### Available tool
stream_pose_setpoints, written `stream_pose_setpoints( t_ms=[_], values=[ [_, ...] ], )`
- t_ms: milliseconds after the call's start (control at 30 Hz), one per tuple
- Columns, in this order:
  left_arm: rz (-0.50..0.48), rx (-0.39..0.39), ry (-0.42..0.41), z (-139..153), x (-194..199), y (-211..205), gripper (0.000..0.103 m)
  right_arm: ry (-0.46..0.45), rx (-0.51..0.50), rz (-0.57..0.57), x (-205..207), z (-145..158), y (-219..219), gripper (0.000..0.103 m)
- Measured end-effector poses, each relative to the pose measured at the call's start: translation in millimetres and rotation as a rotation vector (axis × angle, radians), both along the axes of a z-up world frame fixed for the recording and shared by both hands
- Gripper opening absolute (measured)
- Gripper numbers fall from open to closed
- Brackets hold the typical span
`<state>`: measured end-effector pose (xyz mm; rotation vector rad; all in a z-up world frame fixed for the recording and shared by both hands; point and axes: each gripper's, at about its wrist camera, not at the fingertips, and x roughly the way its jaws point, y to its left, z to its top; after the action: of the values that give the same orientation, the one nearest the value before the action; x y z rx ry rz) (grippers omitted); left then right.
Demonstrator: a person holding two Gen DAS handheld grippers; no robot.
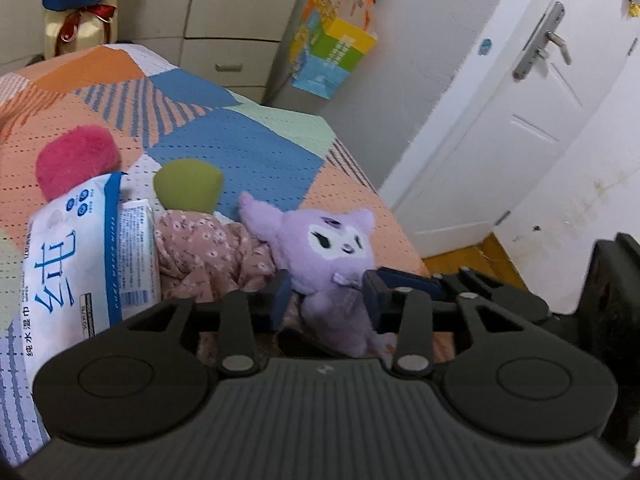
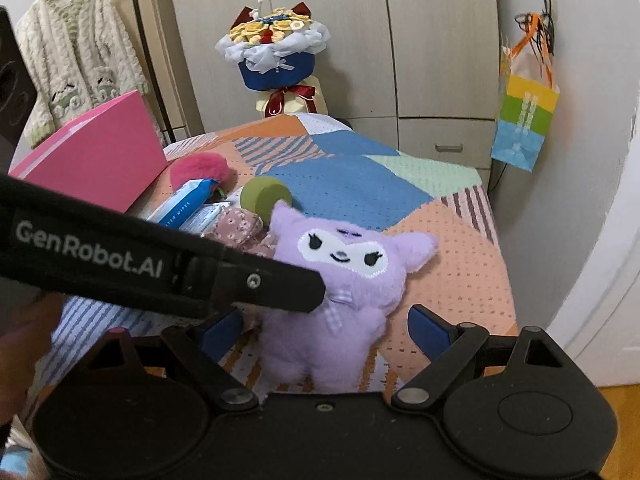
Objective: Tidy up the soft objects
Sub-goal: 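Move the left gripper to the purple plush doll and grasp it, then lift the purple plush doll with the left gripper toward the pink box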
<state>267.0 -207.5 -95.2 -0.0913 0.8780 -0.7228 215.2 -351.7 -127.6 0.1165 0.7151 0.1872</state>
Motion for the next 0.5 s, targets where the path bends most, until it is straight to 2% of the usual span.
stream_pose_setpoints(
  t_ms=[33,133,200,367,500],
  values=[
    [0.006,0.005,-0.007,-0.9,-0.4,-1.0,0.044,-0.008,0.004,-0.013,-1.1,-0.8,-0.4,0.089],
    [0.003,0.0,-0.021,-2.8,-3.4,-4.3,0.044,-0.027,0.011,-0.041,-5.0,-0.7,0.0,0.07],
    [-0.004,-0.008,-0.021,-4.3,-6.7,-7.1,0.042,-0.037,0.022,-0.056,-7.8,-1.4,0.9,0.062],
    [0.006,0.025,-0.08,-6.9,-19.1,-16.1,0.037,-0.072,-0.015,-0.088,-16.1,-5.1,9.4,0.054],
    [0.01,0.056,-0.131,-3.4,-30.9,-19.1,0.035,-0.083,-0.005,-0.105,-20.4,-3.7,9.5,0.053]
  ],
)
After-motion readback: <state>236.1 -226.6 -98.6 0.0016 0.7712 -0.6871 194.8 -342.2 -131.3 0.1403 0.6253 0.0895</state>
